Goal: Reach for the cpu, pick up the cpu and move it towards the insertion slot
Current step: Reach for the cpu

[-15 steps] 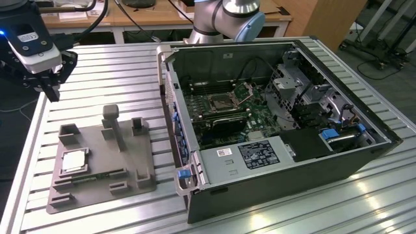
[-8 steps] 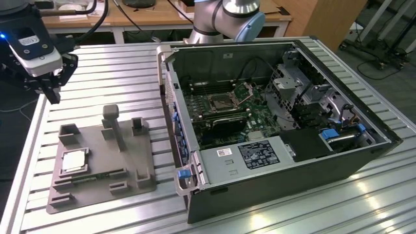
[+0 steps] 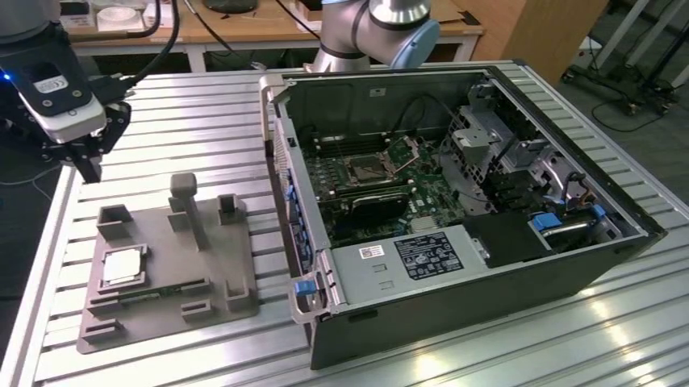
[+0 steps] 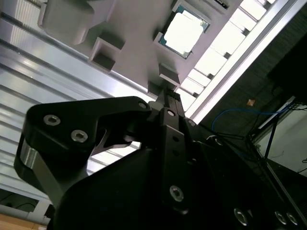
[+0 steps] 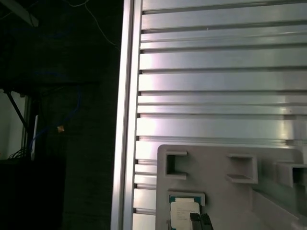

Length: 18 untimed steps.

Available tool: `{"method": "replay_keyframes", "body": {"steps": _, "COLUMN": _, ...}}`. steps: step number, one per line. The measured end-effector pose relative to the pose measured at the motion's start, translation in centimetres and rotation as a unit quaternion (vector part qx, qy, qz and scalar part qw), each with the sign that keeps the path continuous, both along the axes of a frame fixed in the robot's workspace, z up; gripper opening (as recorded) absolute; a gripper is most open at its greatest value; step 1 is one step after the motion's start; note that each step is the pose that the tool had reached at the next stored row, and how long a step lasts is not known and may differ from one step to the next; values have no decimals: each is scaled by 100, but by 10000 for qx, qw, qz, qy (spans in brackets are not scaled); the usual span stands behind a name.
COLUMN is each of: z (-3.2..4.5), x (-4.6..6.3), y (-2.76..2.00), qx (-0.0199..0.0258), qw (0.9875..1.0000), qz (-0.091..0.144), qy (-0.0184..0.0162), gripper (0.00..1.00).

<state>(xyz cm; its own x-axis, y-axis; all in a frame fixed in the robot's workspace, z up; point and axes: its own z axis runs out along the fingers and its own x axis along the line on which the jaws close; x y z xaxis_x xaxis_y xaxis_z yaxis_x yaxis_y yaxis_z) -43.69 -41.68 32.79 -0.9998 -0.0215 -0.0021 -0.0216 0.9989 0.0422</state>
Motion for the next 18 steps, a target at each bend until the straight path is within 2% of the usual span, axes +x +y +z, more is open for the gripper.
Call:
{"method": "replay_keyframes", "body": {"steps": 7, "z": -83, "x": -8, "y": -155, "qx": 64, "qw": 10000, "qz": 13, "qy": -3, "gripper": 11}}
{"method": "replay_keyframes", "body": {"steps": 18, "z": -114, "x": -10, "y": -172, "qx": 68, "qw": 10000, "qz": 15, "qy": -5, "gripper": 11}}
